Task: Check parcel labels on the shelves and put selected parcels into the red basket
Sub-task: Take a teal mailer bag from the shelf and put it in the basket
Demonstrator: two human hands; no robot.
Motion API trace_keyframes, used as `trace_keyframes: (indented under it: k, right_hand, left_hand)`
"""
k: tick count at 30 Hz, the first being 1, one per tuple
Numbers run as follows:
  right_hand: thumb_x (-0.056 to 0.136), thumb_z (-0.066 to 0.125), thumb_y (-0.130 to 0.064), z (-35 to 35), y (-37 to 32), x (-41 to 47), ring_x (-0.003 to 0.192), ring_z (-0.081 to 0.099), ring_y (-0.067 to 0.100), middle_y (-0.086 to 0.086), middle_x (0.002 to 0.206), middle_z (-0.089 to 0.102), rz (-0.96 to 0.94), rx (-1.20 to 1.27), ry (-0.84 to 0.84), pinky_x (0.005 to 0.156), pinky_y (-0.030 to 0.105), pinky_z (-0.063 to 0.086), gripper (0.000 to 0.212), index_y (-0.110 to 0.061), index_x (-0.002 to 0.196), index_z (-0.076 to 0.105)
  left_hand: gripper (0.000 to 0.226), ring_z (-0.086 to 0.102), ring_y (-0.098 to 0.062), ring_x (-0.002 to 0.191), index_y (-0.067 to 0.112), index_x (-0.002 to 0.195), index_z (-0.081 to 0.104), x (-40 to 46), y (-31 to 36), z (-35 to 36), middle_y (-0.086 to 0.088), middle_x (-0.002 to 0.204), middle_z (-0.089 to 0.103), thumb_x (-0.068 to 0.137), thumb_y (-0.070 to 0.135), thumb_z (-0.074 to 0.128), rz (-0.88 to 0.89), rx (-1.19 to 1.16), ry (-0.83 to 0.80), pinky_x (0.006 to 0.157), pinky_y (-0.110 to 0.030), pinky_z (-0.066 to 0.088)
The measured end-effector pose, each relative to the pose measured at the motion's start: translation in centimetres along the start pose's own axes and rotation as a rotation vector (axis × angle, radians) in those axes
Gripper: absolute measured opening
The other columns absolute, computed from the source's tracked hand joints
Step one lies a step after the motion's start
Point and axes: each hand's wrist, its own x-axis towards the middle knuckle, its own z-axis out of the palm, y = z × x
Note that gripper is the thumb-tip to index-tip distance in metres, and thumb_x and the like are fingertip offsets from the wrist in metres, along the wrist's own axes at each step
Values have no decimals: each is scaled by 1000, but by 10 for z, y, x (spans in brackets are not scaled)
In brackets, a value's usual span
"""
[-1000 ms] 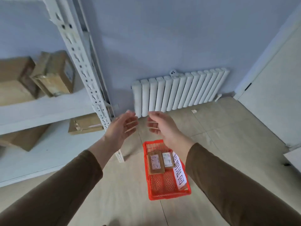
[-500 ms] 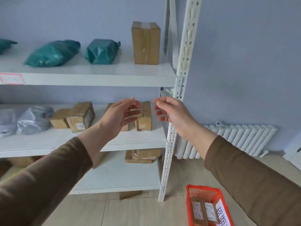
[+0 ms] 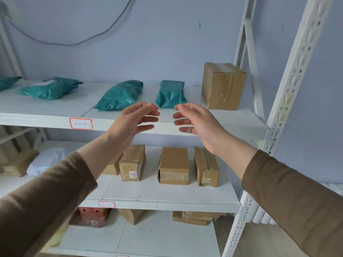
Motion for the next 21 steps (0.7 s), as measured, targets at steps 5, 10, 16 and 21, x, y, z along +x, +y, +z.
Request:
trace_keyframes:
  k: [5, 10, 16, 21]
  right_hand:
    - [102, 47, -55, 35, -12, 65, 127, 58, 13, -3, 139, 60, 19, 52, -115, 109, 39, 48, 56, -21, 145, 52]
    - [98, 49, -62, 76, -21, 129, 143, 42, 18, -3, 159, 41, 110, 71, -182, 119, 44, 37, 68, -27, 155, 38]
    - [96, 53, -64, 122, -16, 212, 146, 39, 25, 1, 163, 36, 225, 14, -88, 119, 47, 35, 73, -24, 156, 37]
    - [92, 59, -66, 159, -3, 273, 132, 50, 27, 3, 142, 50, 361, -72, 39, 110, 47, 47, 63, -25, 140, 50]
  left_hand:
    - [15, 68, -19, 100, 21, 97, 70, 44, 8, -47, 0, 103, 74, 104, 28, 60, 55, 33, 120, 92, -35, 52]
    - [16, 62, -14, 112, 23, 107, 70, 99, 12, -107, 4, 114, 71, 98, 37, 67, 48, 105, 231, 109, -39, 44]
    - [27, 50, -25, 136, 22, 118, 63, 177, -5, -185, -6, 141, 57, 98, 40, 68, -153, 179, 317, 118, -40, 39]
    - [47, 42, -30, 143, 18, 137, 56, 240, -26, -236, -9, 155, 42, 96, 34, 73, -399, 186, 297, 114, -42, 39]
